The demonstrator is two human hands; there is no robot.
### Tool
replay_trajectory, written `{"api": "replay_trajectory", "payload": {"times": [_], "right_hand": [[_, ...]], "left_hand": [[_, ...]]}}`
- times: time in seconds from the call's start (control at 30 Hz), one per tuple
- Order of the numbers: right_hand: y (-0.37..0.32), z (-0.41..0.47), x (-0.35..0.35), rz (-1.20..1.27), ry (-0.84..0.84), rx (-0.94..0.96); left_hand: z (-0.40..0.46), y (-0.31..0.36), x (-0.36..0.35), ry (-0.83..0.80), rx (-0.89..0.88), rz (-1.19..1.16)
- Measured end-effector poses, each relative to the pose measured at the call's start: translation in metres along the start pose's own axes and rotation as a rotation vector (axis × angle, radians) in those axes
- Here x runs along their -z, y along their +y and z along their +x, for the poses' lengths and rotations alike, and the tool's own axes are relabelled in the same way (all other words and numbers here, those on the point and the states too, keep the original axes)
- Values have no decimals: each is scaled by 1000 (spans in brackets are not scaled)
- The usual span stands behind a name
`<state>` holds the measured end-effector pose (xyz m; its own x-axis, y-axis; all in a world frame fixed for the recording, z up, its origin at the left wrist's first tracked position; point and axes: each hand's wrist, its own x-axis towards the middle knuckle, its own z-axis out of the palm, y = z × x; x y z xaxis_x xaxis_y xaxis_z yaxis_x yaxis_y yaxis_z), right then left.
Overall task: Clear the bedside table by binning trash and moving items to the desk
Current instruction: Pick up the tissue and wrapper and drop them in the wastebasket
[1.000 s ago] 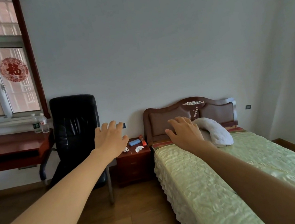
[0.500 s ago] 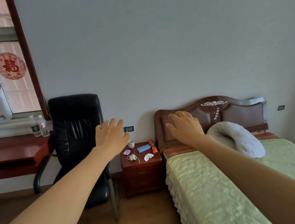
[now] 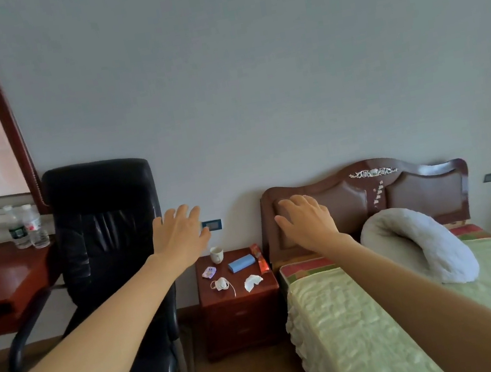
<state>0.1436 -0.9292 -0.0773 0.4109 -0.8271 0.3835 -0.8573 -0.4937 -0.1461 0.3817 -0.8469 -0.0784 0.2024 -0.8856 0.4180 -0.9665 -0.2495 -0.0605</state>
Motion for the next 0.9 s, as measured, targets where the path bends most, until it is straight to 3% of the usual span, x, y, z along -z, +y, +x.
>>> {"api": "replay_trajectory", "payload": {"times": [0.37,0.9], "right_hand": [[5,124,-93,43,-76,-86],[65,362,-250,50,-122,8]], "left_hand": [[120,-46,-106,-97,-12,-33],[332,-63,-276,-201,59,-56]]}}
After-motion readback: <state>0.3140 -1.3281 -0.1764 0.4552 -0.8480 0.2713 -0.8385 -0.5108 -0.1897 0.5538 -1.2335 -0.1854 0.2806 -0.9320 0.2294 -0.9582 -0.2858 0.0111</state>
